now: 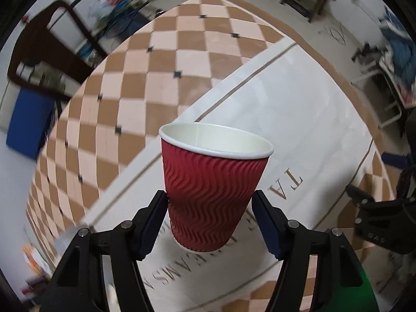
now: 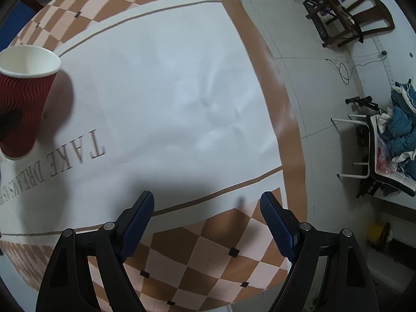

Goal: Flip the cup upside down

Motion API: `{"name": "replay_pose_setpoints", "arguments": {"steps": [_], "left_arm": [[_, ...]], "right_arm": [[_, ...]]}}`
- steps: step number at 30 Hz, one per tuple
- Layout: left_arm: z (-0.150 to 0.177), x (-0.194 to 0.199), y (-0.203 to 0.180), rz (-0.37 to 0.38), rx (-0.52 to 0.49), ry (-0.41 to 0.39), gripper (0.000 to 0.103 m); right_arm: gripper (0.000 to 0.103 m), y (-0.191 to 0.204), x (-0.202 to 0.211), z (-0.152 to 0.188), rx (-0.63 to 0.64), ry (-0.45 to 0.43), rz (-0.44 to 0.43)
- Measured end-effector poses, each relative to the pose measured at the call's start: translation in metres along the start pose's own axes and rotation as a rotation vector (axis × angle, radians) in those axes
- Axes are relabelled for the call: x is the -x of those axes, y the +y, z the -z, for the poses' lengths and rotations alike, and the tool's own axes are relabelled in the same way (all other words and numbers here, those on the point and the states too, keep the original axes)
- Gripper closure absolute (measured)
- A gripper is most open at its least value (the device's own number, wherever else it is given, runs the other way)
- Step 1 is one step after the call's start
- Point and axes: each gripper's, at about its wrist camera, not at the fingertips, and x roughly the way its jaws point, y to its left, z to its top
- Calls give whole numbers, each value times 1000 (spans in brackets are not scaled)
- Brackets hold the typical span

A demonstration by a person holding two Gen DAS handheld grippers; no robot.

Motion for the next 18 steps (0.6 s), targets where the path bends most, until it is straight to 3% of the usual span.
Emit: {"name": "replay_pose_setpoints", "arguments": {"steps": [6,10,16,18], "left_arm": [[32,14,31,75,222,19,39],[69,23,49,165,449,51,39],[160,18,72,317,857,109,39],[183,12,69,334,906,131,39]], "right_arm": [[18,18,9,11,50,-14,-28],[18,32,15,23,88,-16,-48],[18,58,22,40,147,-14,-56],[18,67,25,45,167,-21,-52]]}}
